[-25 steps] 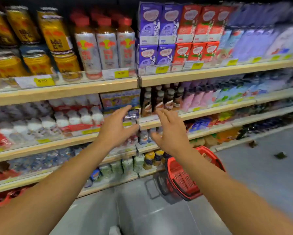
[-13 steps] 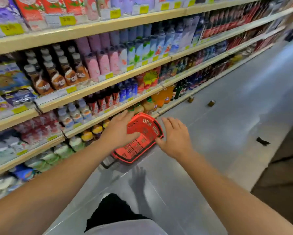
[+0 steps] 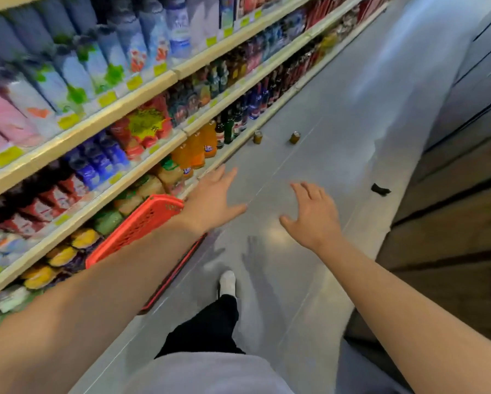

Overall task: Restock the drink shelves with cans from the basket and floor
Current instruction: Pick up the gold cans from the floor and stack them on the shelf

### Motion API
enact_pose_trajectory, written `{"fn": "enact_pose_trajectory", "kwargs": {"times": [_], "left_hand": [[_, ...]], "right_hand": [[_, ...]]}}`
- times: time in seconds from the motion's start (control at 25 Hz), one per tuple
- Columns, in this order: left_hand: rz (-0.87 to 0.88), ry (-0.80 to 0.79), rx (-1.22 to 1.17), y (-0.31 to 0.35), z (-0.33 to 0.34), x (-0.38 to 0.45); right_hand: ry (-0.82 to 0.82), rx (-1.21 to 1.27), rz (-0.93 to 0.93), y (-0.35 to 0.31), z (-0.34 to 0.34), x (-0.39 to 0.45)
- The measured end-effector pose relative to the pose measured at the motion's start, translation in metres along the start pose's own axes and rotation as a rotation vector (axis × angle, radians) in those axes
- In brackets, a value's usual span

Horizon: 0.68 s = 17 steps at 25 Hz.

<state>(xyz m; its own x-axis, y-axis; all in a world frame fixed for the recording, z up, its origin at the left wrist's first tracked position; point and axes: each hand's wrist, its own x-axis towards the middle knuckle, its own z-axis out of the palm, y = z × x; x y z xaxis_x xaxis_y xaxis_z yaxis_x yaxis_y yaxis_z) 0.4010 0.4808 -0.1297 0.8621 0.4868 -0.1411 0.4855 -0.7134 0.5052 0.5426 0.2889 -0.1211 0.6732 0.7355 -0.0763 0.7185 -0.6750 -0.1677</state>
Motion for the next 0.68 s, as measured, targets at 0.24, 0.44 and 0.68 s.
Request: {"fn": "enact_pose_trajectory", "kwargs": {"times": [0.24,0.44,0.68], "left_hand": [[0.020,-0.125,0.028,0.057,0.003,0.157],[0.100,-0.160,0.084,0.092,0.021,0.273],[-0.033,-0.139,0.056,0.134,0.050,0.424]], "right_hand": [[-0.041,0.086,0.151,0.081,-0.006,0.101],[-0.039,0.104,0.202,0.157,-0.014,0.192],[-0.130,0.077,0.136,0.272,-0.021,0.342]]}}
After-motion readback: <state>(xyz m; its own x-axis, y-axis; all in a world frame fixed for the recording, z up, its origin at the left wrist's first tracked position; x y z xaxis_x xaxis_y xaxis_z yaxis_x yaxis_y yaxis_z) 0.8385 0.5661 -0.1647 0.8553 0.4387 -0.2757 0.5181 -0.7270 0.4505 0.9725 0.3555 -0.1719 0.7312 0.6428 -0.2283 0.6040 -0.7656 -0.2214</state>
